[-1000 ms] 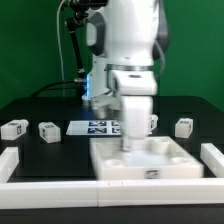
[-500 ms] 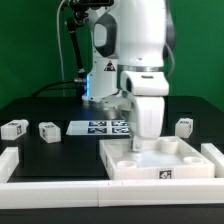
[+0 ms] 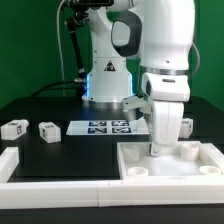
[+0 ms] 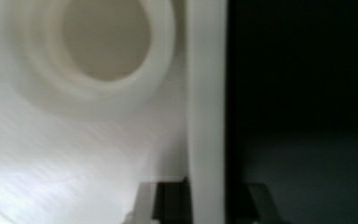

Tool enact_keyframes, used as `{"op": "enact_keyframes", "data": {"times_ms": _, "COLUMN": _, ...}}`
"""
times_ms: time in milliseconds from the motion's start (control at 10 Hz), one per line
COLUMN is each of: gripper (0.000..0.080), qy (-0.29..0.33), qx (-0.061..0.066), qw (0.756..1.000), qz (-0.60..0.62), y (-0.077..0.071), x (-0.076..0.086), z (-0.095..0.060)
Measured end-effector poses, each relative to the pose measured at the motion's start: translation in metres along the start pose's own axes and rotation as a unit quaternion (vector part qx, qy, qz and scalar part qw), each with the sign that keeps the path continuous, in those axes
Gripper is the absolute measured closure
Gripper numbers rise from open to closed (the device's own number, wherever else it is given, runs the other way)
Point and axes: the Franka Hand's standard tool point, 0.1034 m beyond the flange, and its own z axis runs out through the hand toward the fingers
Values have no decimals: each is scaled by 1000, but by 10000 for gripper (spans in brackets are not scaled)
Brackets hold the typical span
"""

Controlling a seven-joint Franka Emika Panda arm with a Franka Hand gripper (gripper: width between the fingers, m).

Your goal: Assemble square table

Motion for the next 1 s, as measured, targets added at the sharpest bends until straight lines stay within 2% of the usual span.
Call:
{"op": "enact_keyframes", "data": {"times_ms": 300, "gripper": 742, "qy": -1, "qx": 0, "qw": 1000, "qz": 6, "y": 0, "x": 0, "z": 0}}
{"op": "enact_keyframes", "data": {"times_ms": 500, "gripper": 383, "qy": -1, "qx": 0, "qw": 1000, "qz": 6, "y": 0, "x": -1, "z": 0}}
{"op": "enact_keyframes", "data": {"times_ms": 600, "gripper": 383, "qy": -1, "qx": 0, "qw": 1000, "qz": 6, "y": 0, "x": -1, "z": 0}}
{"op": "enact_keyframes", "data": {"times_ms": 700, "gripper": 222, "qy": -1, "qx": 0, "qw": 1000, "qz": 6, "y": 0, "x": -1, "z": 0}}
{"op": "enact_keyframes", "data": {"times_ms": 800, "gripper": 222, "qy": -1, "qx": 0, "qw": 1000, "qz": 6, "y": 0, "x": -1, "z": 0}}
{"op": "enact_keyframes", "data": {"times_ms": 900, "gripper": 163, "qy": -1, "qx": 0, "qw": 1000, "qz": 6, "y": 0, "x": -1, "z": 0}}
{"op": "enact_keyframes", "data": {"times_ms": 1000, "gripper": 154, "qy": -1, "qx": 0, "qw": 1000, "qz": 6, "y": 0, "x": -1, "z": 0}}
